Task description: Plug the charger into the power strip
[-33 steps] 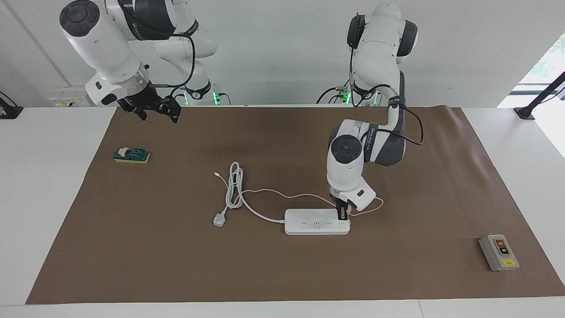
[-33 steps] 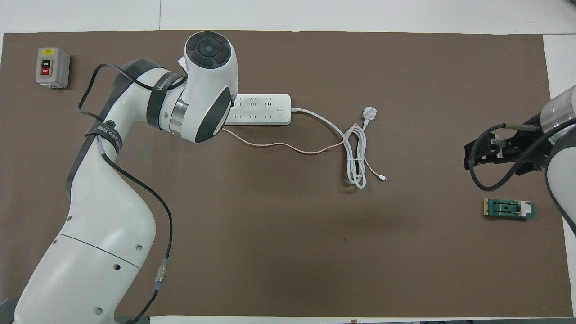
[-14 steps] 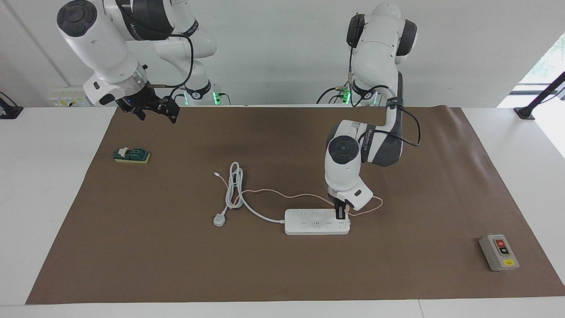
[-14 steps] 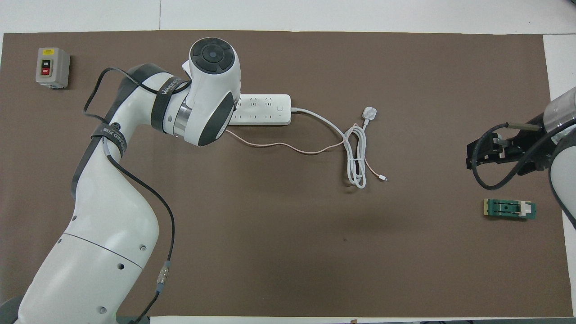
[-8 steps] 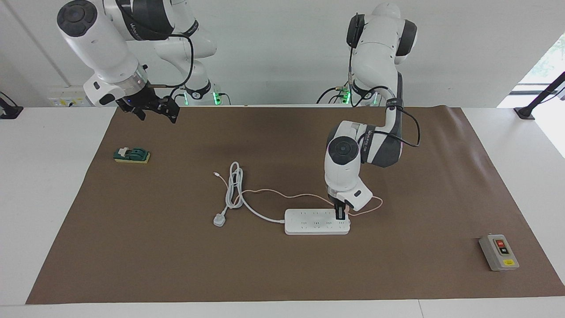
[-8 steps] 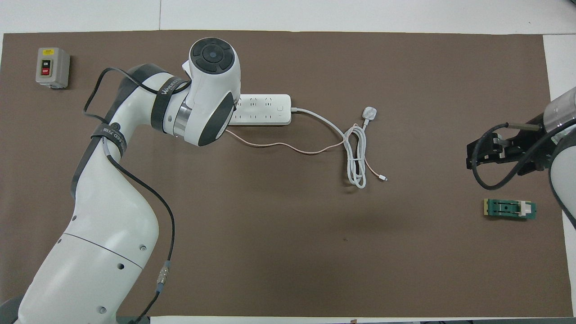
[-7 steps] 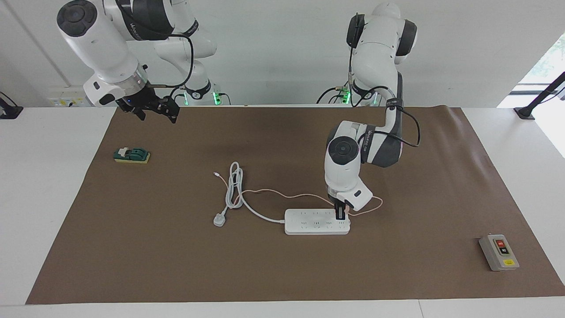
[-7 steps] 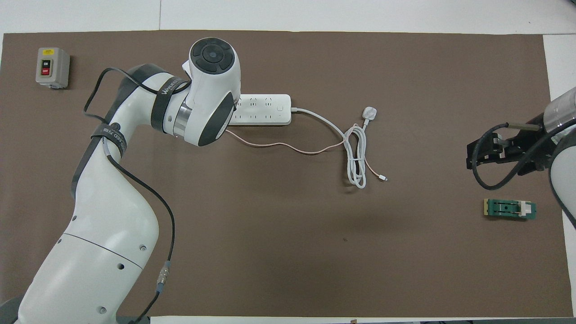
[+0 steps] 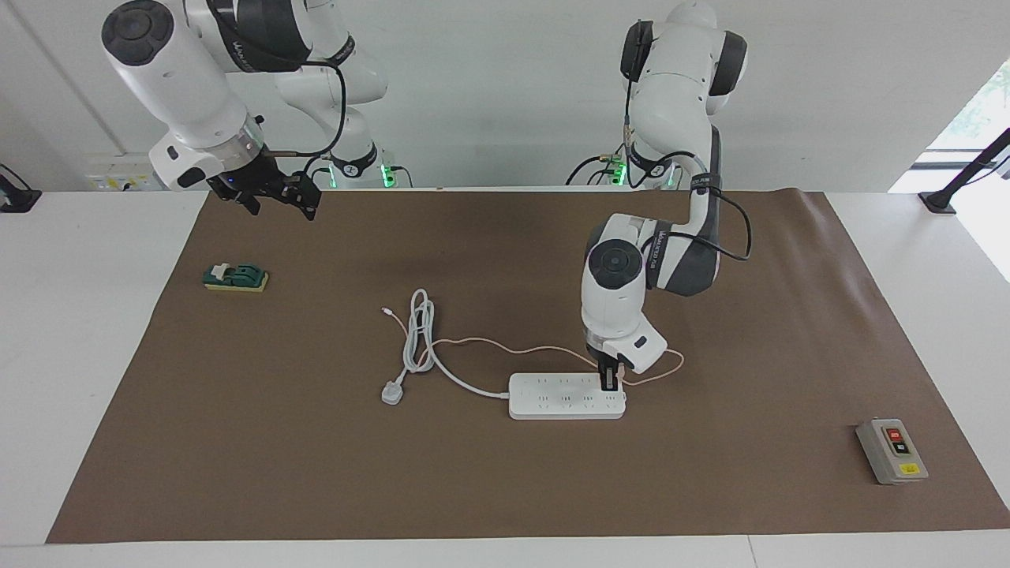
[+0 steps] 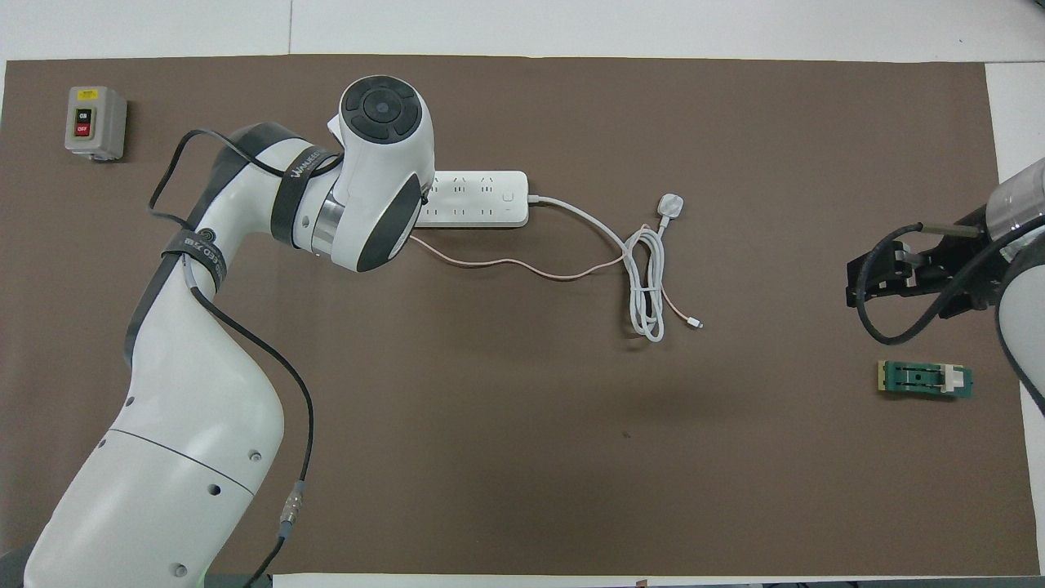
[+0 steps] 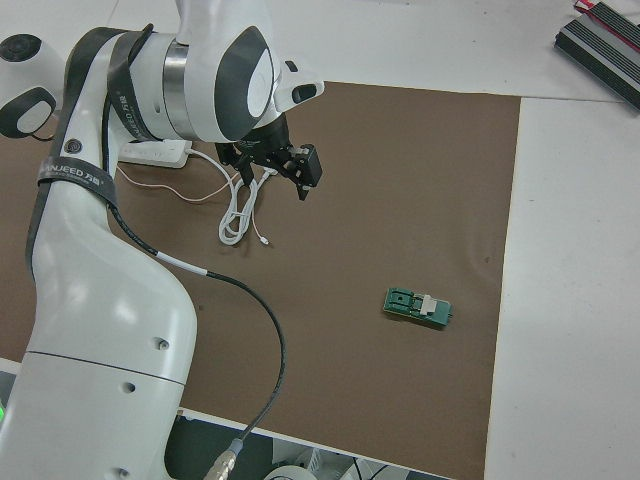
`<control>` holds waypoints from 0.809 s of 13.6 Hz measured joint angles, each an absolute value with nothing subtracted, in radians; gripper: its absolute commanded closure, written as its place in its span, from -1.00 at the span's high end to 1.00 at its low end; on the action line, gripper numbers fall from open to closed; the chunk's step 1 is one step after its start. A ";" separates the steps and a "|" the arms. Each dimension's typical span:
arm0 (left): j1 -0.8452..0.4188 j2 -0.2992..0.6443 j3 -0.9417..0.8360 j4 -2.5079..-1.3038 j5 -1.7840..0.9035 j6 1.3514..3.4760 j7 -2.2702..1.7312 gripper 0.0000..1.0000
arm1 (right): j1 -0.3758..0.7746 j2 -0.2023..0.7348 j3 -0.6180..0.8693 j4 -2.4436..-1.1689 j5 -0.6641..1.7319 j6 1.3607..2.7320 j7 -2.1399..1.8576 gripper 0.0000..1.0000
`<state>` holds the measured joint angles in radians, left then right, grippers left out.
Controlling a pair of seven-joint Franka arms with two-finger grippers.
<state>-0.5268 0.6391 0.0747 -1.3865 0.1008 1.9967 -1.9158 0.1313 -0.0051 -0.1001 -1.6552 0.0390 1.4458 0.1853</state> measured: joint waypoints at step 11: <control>-0.529 0.641 0.077 -1.397 0.101 2.011 -1.963 -1.00 | 0.131 -0.005 -0.100 -1.655 0.039 1.446 0.185 1.00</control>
<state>-0.5289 0.6406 0.0768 -1.3969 0.1013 2.0108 -1.9633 0.1313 -0.0051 -0.1001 -1.6552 0.0390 1.4458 0.1853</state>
